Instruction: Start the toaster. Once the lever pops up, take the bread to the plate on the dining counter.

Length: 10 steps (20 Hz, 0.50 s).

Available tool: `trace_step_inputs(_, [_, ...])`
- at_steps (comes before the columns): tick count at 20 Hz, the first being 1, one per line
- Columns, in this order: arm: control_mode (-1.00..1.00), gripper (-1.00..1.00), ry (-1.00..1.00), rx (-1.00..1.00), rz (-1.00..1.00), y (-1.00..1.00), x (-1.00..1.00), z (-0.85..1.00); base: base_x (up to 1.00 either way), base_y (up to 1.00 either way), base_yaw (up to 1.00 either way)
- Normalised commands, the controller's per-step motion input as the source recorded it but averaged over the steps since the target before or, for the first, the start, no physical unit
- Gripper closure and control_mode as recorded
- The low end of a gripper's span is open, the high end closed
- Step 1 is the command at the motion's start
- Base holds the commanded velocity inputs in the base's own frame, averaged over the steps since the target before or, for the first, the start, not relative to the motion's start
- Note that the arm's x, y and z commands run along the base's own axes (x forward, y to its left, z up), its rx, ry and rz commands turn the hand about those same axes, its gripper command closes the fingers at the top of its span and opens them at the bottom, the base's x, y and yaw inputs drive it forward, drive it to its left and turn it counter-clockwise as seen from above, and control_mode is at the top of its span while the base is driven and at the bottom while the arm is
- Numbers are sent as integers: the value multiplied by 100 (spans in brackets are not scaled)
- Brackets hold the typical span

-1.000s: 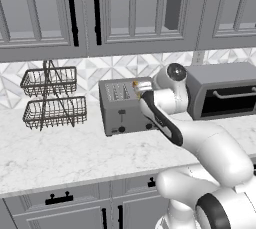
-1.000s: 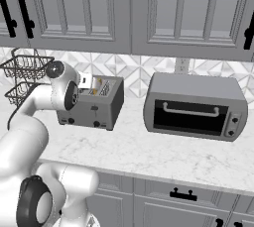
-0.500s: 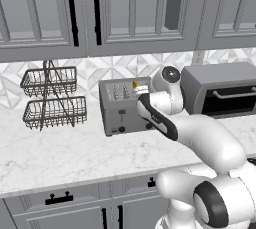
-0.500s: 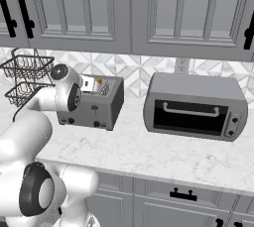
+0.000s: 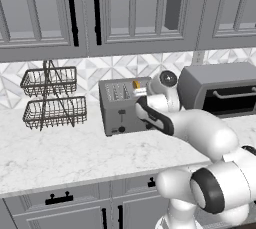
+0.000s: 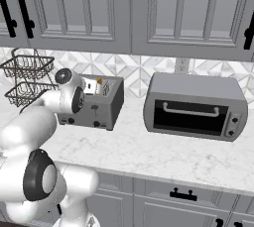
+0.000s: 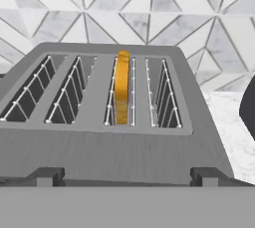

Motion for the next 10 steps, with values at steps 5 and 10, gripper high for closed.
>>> trace_step_inputs(5, [-100,-100,0,0,0,0,30,13,0,0,0])
trace_step_inputs(10, [-100,-100,0,0,0,7,12,-4,0,0,0])
